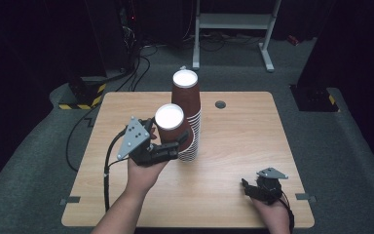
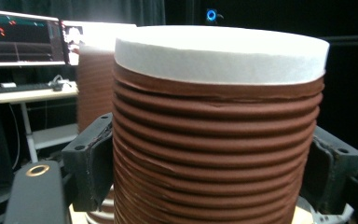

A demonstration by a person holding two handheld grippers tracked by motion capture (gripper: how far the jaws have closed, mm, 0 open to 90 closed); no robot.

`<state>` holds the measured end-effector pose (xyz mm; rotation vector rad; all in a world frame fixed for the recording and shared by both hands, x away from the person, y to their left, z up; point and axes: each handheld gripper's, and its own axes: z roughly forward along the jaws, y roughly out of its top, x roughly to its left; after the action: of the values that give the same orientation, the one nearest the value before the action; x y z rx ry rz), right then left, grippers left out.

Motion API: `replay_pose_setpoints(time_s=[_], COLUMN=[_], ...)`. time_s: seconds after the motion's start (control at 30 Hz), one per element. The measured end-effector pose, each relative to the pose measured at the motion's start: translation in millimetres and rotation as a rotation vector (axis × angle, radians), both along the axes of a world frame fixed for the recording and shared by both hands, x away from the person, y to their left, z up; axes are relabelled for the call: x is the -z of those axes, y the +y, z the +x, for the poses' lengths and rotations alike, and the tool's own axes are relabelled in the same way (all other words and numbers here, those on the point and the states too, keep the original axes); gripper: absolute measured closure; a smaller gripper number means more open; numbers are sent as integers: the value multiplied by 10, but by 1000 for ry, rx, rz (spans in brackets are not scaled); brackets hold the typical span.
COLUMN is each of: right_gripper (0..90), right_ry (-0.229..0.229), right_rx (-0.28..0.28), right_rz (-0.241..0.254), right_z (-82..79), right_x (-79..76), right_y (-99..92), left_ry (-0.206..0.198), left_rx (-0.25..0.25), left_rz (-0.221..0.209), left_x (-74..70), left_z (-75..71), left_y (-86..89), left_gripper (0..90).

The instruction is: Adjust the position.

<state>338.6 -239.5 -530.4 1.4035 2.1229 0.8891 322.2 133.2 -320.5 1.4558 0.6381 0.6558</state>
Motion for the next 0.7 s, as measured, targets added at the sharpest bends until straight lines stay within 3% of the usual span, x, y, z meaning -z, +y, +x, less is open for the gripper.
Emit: replay_pose_setpoints(time_s=[0.2, 0.37, 0.43, 0.57, 0.6, 0.67, 0.7], right_gripper=[277, 302, 308, 311, 312, 313, 315], right_ry=[-1, -29, -77, -116, -154, -171, -206], right_rx=[-2, -12, -16, -23, -35, -45, -69], right_rz=[12, 3, -1, 5, 7, 9, 8], right_z=[-4, -38, -78, -115, -153, -174, -224], right_x=[-2, -10, -21, -47, -65, -75, -99], right_y=[-8, -7, -9, 14, 47, 66, 118], left_ry=[55, 99, 116, 148, 154, 177, 198], left_rx=[30, 50, 58, 76, 80, 92, 105], left_rz=[19, 25, 26, 20, 22, 18, 16], left_x=[221, 386, 448, 571, 596, 664, 730], left_z=[12, 42, 53, 69, 75, 91, 106], left_y=[-81, -126, -151, -203, -212, -246, -288], left_gripper=[191, 191, 190, 190, 190, 190, 190])
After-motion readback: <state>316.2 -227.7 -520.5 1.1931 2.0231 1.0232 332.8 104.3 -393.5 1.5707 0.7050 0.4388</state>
